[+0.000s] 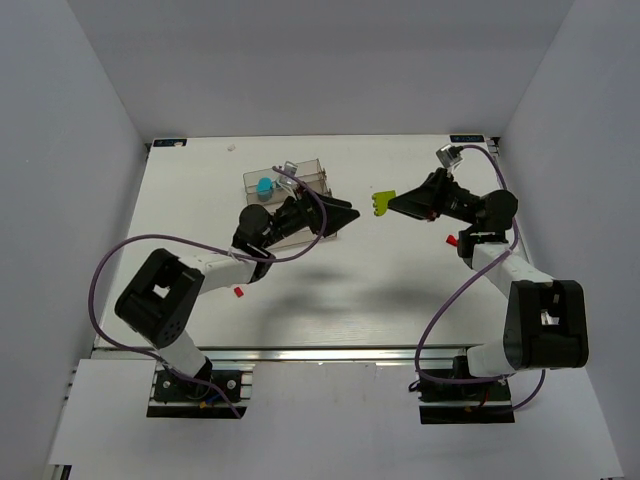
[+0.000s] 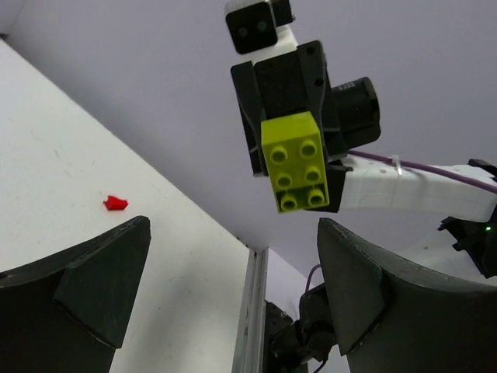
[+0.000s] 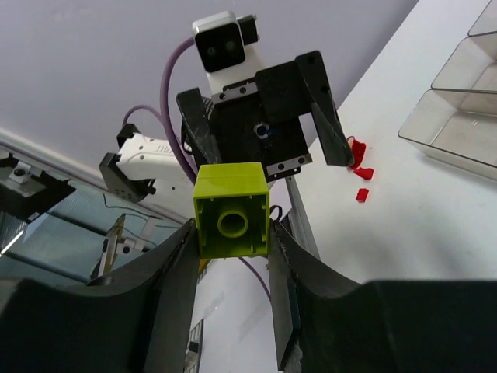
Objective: Sort the legos into containers by color
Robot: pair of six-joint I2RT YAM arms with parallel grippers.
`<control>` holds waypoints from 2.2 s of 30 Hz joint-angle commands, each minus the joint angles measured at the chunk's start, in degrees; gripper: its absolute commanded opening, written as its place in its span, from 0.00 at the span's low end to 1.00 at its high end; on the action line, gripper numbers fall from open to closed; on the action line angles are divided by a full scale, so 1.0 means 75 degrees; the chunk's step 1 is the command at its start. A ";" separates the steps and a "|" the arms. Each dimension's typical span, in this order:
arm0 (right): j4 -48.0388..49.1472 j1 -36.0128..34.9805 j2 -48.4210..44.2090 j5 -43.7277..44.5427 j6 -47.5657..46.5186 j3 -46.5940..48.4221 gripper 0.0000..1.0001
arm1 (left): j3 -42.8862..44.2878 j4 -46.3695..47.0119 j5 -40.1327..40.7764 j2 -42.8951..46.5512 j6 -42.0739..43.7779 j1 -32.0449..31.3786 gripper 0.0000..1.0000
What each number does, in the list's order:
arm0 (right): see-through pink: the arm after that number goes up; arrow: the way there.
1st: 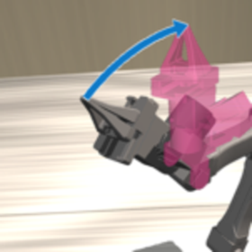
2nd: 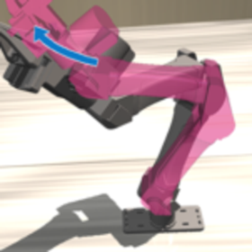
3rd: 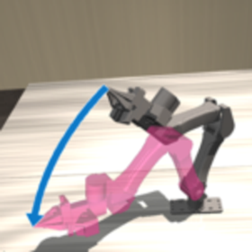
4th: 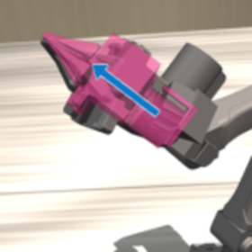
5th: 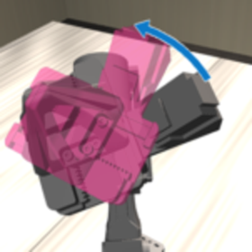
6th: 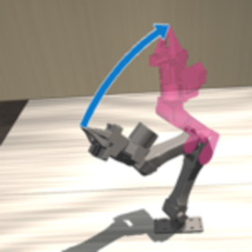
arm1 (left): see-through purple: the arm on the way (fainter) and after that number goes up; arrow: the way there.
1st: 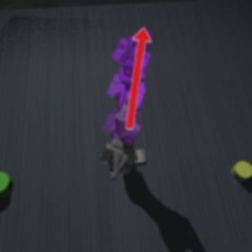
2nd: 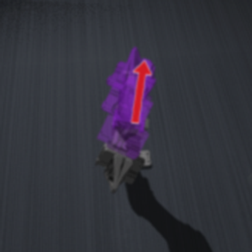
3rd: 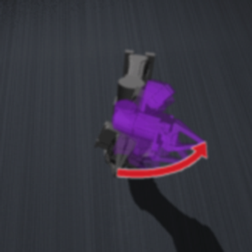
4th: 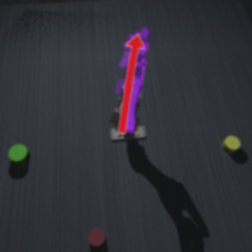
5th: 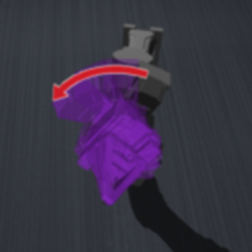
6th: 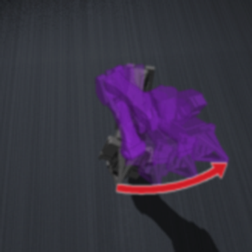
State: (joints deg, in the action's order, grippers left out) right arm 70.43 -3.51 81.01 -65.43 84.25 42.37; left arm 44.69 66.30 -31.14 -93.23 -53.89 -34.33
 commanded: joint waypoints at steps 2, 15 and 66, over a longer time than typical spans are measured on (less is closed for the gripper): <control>0.1332 -0.0071 -0.0067 -0.0288 0.0487 -0.0012 0.00 | 0.0475 0.0780 -0.0009 -0.0131 -0.0268 -0.0122 0.98; 0.0349 -0.0305 0.0050 -0.0264 -0.0486 0.0139 0.00 | 0.0909 0.0910 -0.0360 -0.0506 -0.0655 -0.0193 0.98; -0.3929 0.0010 -0.0489 0.0473 -0.5127 0.0702 0.00 | 0.1717 -0.3423 -0.0256 -0.0039 0.0891 0.0146 0.00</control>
State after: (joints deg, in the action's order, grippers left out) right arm 39.86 -3.99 78.98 -62.65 47.29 46.15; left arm 56.95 46.98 -35.73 -98.02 -51.96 -34.46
